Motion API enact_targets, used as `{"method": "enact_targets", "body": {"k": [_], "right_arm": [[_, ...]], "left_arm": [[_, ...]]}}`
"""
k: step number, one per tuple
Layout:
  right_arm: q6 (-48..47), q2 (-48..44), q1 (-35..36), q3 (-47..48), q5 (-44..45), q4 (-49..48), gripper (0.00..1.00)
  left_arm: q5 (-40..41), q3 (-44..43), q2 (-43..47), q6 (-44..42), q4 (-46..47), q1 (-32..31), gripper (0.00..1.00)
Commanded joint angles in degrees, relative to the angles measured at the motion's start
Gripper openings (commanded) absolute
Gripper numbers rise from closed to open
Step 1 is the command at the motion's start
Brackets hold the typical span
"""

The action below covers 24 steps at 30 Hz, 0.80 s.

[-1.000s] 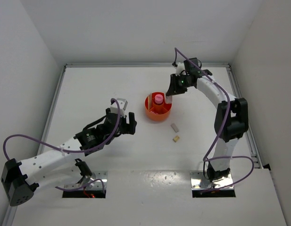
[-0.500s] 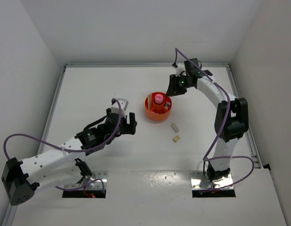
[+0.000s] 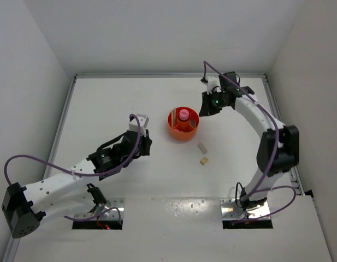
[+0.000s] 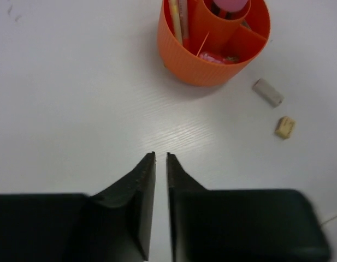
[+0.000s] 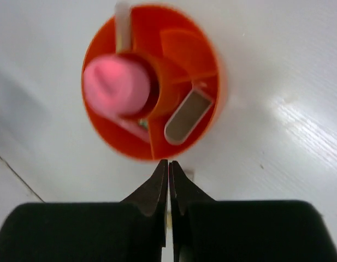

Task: Sort the stationery into containers
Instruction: Place the stapler in the storage box, then pick up the stationery from the center of the board.

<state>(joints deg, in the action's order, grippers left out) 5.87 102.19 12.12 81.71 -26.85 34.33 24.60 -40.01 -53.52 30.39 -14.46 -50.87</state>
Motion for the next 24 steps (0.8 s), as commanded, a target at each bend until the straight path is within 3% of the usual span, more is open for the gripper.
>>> {"method": "enact_targets", "body": {"k": [1, 3, 4, 6, 7, 9, 11, 24], "right_arm": [[-19.17, -11.73, 0.27, -6.72, -2.14, 3.10, 0.03], [-32.85, -17.53, 1.67, -15.58, -2.67, 6.62, 0.31], [-34.59, -19.47, 1.68, -19.19, -2.68, 4.89, 0.49], [-35.84, -23.68, 2.20, -29.12, -0.41, 1.03, 0.58], [-34.71, -24.66, 2.21, -33.85, 1.43, -3.08, 0.58], [-29.54, -25.19, 2.73, -36.61, 2.85, -6.28, 0.50], [-25.76, -24.50, 3.44, -37.15, 5.22, -7.60, 0.44], [-18.18, -13.61, 7.57, -36.45, 14.19, -18.32, 0.46]], "left_arm": [[-0.69, -1.04, 0.78, -0.51, 1.45, 0.42, 0.13], [-1.22, -1.04, 0.78, -0.51, 1.45, 0.42, 0.10], [-1.22, -1.04, 0.78, -0.51, 1.45, 0.42, 0.14], [-1.74, -1.04, 0.78, -1.03, 1.45, 0.42, 0.34], [-1.75, -1.04, 0.26, -1.04, 1.97, 0.42, 0.57], [-2.36, -1.04, -0.44, -1.04, 1.98, 0.42, 0.68], [-2.36, -1.04, -0.97, -1.04, 1.98, 0.42, 0.71], [-2.36, -1.04, -0.98, -1.04, 1.98, 0.42, 0.71]]}}
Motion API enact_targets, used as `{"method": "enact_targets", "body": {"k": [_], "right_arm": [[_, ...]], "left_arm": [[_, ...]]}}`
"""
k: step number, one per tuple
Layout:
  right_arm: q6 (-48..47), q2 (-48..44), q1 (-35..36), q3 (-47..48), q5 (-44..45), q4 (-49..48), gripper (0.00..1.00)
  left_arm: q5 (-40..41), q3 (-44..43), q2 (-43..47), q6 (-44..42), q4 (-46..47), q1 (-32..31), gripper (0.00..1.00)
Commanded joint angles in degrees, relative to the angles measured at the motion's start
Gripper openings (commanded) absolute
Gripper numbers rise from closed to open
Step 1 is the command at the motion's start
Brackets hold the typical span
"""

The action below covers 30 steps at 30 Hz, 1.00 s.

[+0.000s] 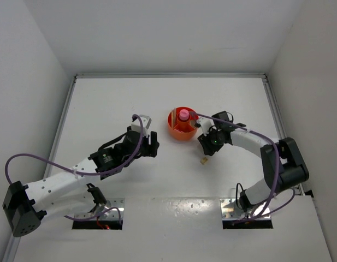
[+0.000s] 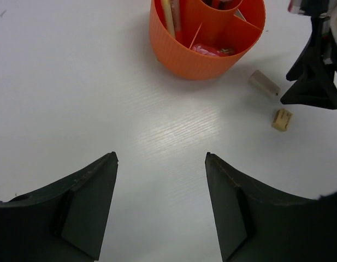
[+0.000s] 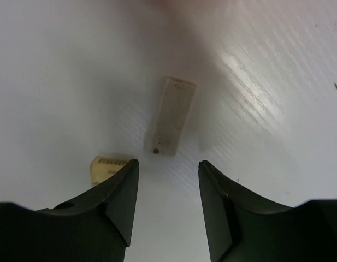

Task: Sort the stationery into containers
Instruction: Pick up the stationery from the center of the board.

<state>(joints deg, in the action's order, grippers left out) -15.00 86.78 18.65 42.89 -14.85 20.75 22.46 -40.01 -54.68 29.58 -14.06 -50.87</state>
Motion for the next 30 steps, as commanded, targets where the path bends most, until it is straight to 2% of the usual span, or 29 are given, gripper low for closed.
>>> {"method": "enact_targets", "body": {"k": [1, 4, 11, 14, 19, 24, 28, 30], "right_arm": [[3.66, 3.38, 1.55, 2.89, 2.20, -5.37, 0.48], [5.07, 4.53, 1.56, 2.90, 3.69, -8.00, 0.55], [6.13, 7.16, 2.09, 2.90, 4.22, -9.24, 0.55], [6.13, 8.48, 2.09, 2.90, 4.74, -9.24, 0.50], [6.13, 9.63, 2.09, 2.37, 4.74, -9.77, 0.38], [5.60, 4.99, 1.38, 4.30, 2.21, -5.38, 0.02], [-0.62, -2.66, 1.38, 7.37, 4.29, 4.43, 0.00], [-3.18, -5.30, 2.00, 10.61, 10.78, 7.62, 0.00]], "left_arm": [[-0.22, -1.04, 0.18, -0.23, 1.58, 0.42, 0.71], [-0.22, -1.04, 0.18, -0.23, 1.58, 0.42, 0.71], [-0.22, -1.04, 0.18, -0.23, 1.58, 0.42, 0.71], [-0.22, -1.04, 0.18, -0.23, 1.06, 0.42, 0.71], [-0.22, -1.04, 0.18, -0.23, 1.06, 0.42, 0.71], [-0.22, -1.04, 0.71, -0.23, 1.06, 0.42, 0.71], [-0.22, -1.56, 0.71, -0.23, 0.53, 0.42, 0.71], [-0.22, -1.56, 0.71, -0.76, 0.01, 0.42, 0.71]]}}
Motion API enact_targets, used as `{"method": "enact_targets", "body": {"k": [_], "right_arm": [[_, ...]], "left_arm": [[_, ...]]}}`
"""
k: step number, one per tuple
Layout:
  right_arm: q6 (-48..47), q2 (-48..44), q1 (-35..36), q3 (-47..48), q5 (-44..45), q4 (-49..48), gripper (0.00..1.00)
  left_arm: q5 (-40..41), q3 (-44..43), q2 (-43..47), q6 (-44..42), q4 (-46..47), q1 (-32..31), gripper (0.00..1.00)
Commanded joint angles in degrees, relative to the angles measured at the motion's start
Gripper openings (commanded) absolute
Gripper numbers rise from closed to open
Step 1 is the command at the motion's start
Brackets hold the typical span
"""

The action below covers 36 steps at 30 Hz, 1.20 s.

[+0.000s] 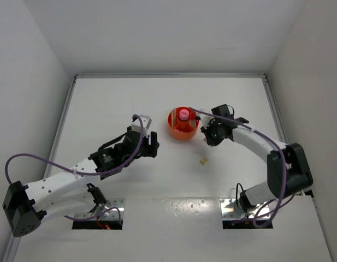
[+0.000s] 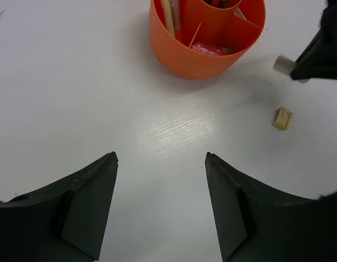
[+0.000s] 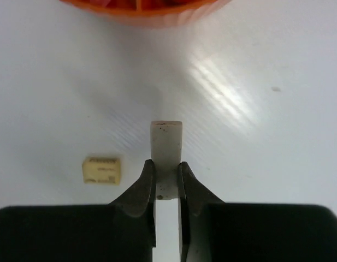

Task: Sort the stationery into containers
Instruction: Pick up the stationery from the center of the board, then place the stationery in the storage box.

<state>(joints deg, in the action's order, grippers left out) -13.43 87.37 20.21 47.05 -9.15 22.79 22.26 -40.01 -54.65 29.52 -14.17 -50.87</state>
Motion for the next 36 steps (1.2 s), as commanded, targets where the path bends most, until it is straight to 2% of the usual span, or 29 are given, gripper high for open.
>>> {"method": "enact_targets", "body": {"k": [1, 2, 6, 8, 10, 12, 13, 16, 26, 32, 36], "right_arm": [[-4.76, -7.90, 0.45, 7.87, 7.54, 7.17, 0.00], [-4.76, -8.53, 0.45, 9.45, 11.92, 7.18, 0.00], [-2.40, -8.37, -0.78, 17.63, 15.65, 4.38, 0.00], [-0.90, -5.74, -0.78, 21.22, 8.49, 2.02, 0.00], [0.77, 1.19, -0.78, 23.87, 3.37, 0.08, 0.00], [2.09, 10.65, -0.78, 30.80, 0.47, 0.59, 0.00], [2.09, 13.67, -0.78, 36.22, -0.34, 1.72, 0.00], [3.59, 21.06, -0.78, 43.02, -3.85, 2.97, 0.00], [0.34, 23.02, -0.78, 42.96, -13.34, -0.89, 0.00], [1.48, 23.97, -0.78, 41.02, -15.46, -1.52, 0.01], [2.01, 26.18, -0.78, 43.30, -16.60, -0.99, 0.03]], "left_arm": [[-0.02, -1.56, 0.69, -0.69, 0.11, 0.42, 0.71], [-0.02, -1.56, 0.69, -0.69, 0.11, 0.42, 0.71], [-0.02, -2.09, -0.62, -0.69, 0.11, 0.42, 0.71], [-0.55, -2.61, -1.15, -0.69, 0.11, 0.42, 0.71], [-1.07, -2.62, -1.68, -0.69, 0.11, 0.42, 0.71], [-1.60, -2.62, -1.68, -0.17, 0.11, 0.42, 0.71], [-1.61, -2.62, -1.68, -0.16, 0.11, 0.42, 0.71], [-1.61, -2.62, -1.16, -0.16, 0.11, 0.42, 0.71], [-1.08, -2.62, -1.16, -0.16, -0.94, 0.42, 0.71], [-1.08, -2.62, -0.63, -0.16, -0.94, 0.42, 0.71], [-1.08, -2.62, -0.10, -0.16, -1.56, 0.42, 0.71]]}}
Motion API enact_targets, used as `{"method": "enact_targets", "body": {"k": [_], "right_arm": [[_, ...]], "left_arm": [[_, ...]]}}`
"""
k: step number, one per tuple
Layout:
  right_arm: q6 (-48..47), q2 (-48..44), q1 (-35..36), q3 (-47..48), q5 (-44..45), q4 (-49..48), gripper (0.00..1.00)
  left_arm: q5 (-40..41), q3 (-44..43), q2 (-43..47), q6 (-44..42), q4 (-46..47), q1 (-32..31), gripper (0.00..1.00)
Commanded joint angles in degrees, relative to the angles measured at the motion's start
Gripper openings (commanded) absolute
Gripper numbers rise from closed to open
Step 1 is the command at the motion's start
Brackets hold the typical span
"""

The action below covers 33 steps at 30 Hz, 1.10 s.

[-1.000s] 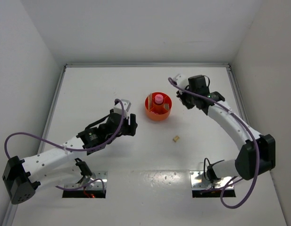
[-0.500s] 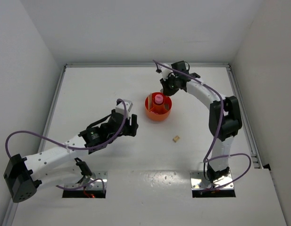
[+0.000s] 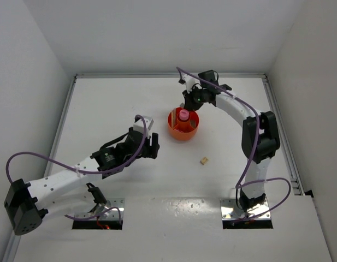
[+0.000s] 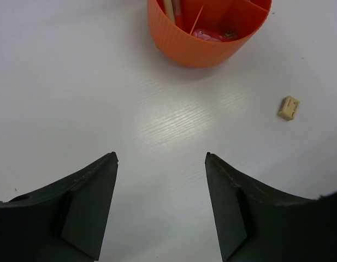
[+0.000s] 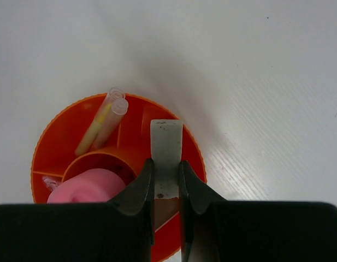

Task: Sort the stationery into containers
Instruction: Place the stationery in the storage box, then pick up the stationery from the center of the board.

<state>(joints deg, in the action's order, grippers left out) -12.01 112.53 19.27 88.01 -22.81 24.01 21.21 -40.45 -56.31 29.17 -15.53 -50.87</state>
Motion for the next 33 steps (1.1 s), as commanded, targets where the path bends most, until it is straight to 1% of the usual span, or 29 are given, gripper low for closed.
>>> {"method": "enact_targets", "body": {"k": [1, 2, 4, 5, 6, 8, 10, 12, 13, 19, 21, 22, 23, 24, 25, 26, 29, 30, 31, 32, 33], "right_arm": [[0.58, 1.89, 0.16, 2.34, -2.94, -2.21, 0.06], [0.58, 2.43, 0.16, 3.13, -3.55, -1.52, 0.07], [0.58, 3.21, 0.16, 3.66, -3.56, -0.46, 0.15], [0.58, 3.22, 0.16, 3.66, -3.56, -0.46, 0.20], [0.58, 3.22, 0.16, 3.66, -3.56, -0.46, 0.30], [0.58, 3.22, 0.16, 3.66, -3.56, -0.46, 0.35], [1.11, 2.70, 0.16, 2.96, -2.78, -0.98, 0.40], [2.42, 1.12, 0.16, 1.82, -2.15, -2.73, 0.41], [2.43, 0.59, 0.16, 1.82, -2.15, -2.74, 0.43], [3.57, -2.83, 0.16, 1.82, -1.63, -3.44, 0.43], [4.10, -4.50, 0.16, 1.12, -0.32, -4.58, 0.36], [4.10, -6.78, 0.16, -0.28, 3.17, -5.11, 0.17], [4.80, -8.19, 0.16, -1.16, 5.82, -6.42, 0.01], [5.50, -9.60, 0.16, -1.95, 12.02, -6.43, 0.00], [5.51, -11.09, 0.16, -3.70, 14.17, -6.43, 0.00], [4.46, -15.02, 0.16, -7.03, 16.98, -6.43, 0.00], [3.75, -23.29, 0.16, -15.55, 19.81, -7.13, 0.00], [1.14, -28.45, 0.16, -20.28, 15.56, -3.13, 0.00], [-12.72, -30.68, 0.16, -22.16, 9.77, 2.30, 0.02], [-19.04, -32.97, 0.16, -24.53, 2.32, 7.23, 0.31], [-26.24, -35.34, 0.16, -30.03, -1.85, 17.11, 0.49]], "left_arm": [[-0.03, -2.18, 1.56, 0.19, -0.20, 0.42, 0.71], [-0.03, -2.18, 1.56, 0.19, -0.20, 0.42, 0.71], [-0.03, -2.18, 1.56, 0.19, -0.73, 0.42, 0.71], [-0.03, -2.18, 2.08, 0.19, -0.73, 0.42, 0.71], [-0.03, -2.18, 2.09, 0.19, -0.73, 0.42, 0.71], [-0.03, -2.18, 2.09, -0.33, -0.73, 0.42, 0.71], [-0.03, -2.18, 2.09, -0.34, -0.73, 0.42, 0.71], [-0.03, -2.18, 2.09, -0.34, -0.73, 0.42, 0.71], [-0.03, -2.18, 2.09, -0.34, -0.73, 0.42, 0.71], [-0.03, -2.18, 2.09, -0.34, -0.73, 0.42, 0.71], [-0.03, -2.18, 2.09, -0.34, -0.73, 0.42, 0.71], [-0.03, -2.18, 2.09, -0.34, -0.73, 0.42, 0.71], [-0.03, -2.18, 2.09, -0.34, -0.73, 0.42, 0.71], [-0.03, -2.18, 2.61, -0.34, -0.73, 0.42, 0.71], [-0.03, -2.18, 2.61, -0.34, -0.73, 0.42, 0.71], [-0.55, -2.18, 2.61, -0.86, -0.73, 0.42, 0.71], [-0.56, -2.18, 3.32, -0.87, -0.73, 0.42, 0.71], [-0.56, -2.18, 4.01, -0.87, -0.73, 0.42, 0.71], [-0.56, -2.18, 4.02, -0.87, -0.73, 0.42, 0.70], [-0.56, -2.18, 4.63, -1.39, -0.73, 0.42, 0.70], [-0.56, -2.18, 4.63, -1.39, -0.73, 0.42, 0.70]]}}
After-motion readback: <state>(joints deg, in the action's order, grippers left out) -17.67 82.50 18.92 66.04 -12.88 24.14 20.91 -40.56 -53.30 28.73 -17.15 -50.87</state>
